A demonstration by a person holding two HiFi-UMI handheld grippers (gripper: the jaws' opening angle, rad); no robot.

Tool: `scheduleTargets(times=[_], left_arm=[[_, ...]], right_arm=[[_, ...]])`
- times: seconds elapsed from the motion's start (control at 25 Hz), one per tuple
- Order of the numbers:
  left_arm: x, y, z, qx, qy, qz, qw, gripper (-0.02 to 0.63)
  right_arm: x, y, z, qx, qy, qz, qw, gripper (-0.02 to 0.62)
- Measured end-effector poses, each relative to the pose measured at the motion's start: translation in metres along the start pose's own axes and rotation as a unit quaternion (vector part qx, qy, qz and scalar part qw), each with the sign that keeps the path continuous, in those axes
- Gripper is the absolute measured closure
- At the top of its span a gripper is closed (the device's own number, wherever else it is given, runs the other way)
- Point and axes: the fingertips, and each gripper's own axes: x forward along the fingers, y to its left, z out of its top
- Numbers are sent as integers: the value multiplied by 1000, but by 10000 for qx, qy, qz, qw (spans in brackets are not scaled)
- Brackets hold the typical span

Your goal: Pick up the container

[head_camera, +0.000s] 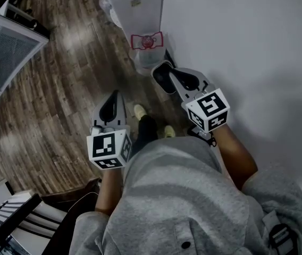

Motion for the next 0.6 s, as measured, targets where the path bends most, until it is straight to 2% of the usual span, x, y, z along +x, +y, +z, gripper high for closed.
scheduleTargets(times=[0.6], left_arm=[[56,87,0,-263,215,-209,9992,591]], right_arm=[[96,-8,4,-136,512,-96,9986,566]])
